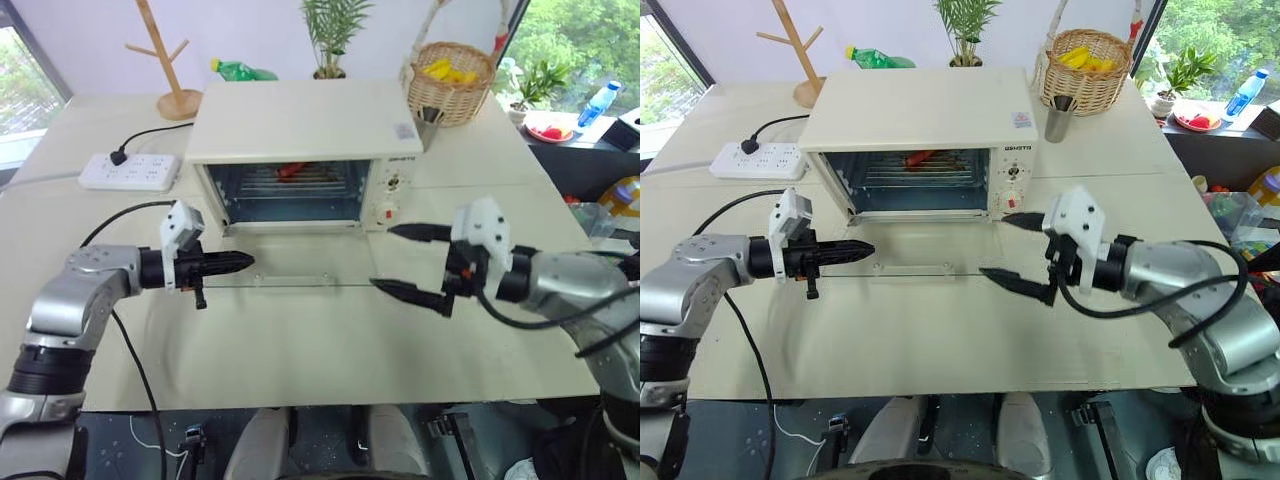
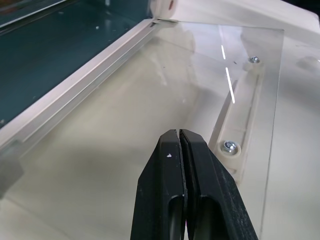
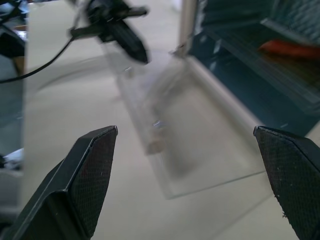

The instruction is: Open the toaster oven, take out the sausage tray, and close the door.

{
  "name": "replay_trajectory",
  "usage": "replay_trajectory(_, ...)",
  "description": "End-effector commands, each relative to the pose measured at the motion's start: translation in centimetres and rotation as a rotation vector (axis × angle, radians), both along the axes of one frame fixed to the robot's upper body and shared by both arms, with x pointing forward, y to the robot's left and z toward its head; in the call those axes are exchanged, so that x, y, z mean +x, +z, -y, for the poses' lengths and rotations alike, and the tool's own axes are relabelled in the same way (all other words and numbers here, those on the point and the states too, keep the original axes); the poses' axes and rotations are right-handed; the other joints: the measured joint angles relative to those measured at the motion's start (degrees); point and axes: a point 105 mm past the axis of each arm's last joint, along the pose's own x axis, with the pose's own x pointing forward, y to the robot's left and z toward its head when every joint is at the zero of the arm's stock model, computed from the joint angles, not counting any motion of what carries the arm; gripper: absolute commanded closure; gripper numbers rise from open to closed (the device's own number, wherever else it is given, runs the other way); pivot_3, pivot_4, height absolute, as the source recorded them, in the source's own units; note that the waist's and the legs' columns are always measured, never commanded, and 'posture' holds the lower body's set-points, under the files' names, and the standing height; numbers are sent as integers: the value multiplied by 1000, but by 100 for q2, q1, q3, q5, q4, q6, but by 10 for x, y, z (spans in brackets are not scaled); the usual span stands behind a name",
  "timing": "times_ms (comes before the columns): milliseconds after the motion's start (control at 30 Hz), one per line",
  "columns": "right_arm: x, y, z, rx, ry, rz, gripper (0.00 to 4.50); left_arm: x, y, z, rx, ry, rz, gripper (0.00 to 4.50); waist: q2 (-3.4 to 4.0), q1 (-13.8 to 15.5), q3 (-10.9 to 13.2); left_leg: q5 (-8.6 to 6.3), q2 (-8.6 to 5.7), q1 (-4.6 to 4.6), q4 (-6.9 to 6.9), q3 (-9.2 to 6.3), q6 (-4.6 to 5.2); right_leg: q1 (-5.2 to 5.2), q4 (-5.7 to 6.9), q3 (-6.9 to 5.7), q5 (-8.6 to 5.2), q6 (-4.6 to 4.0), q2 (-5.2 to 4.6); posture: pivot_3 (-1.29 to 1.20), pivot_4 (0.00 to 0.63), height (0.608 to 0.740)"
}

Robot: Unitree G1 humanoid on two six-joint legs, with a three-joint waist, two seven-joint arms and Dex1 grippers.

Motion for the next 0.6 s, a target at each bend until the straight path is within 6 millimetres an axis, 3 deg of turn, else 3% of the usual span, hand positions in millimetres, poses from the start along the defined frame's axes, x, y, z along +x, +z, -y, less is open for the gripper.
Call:
replay_trajectory(33, 5, 6, -4, 26, 1, 15, 0, -1, 10, 1, -49, 47, 47, 4445, 0, 10, 0, 0, 0, -1, -1, 0, 0, 0, -1, 0, 0, 0, 0, 0, 150, 740)
replay_trajectory(500, 8, 6, -9, 18, 25, 8, 0, 0, -40, -8, 129, 99, 41, 4445, 2, 7, -1, 0, -3, -1, -3, 1, 0, -1, -5, 0, 0, 0, -2, 0, 150, 740)
replay_trajectory(600, 9, 6, -9, 23, 19, 9, 0, 2, -43, -10, 137, 114, 49, 4445, 2, 12, -1, 0, -3, 0, -4, 1, 0, 0, -5, 1, 0, 0, -4, 0, 150, 740)
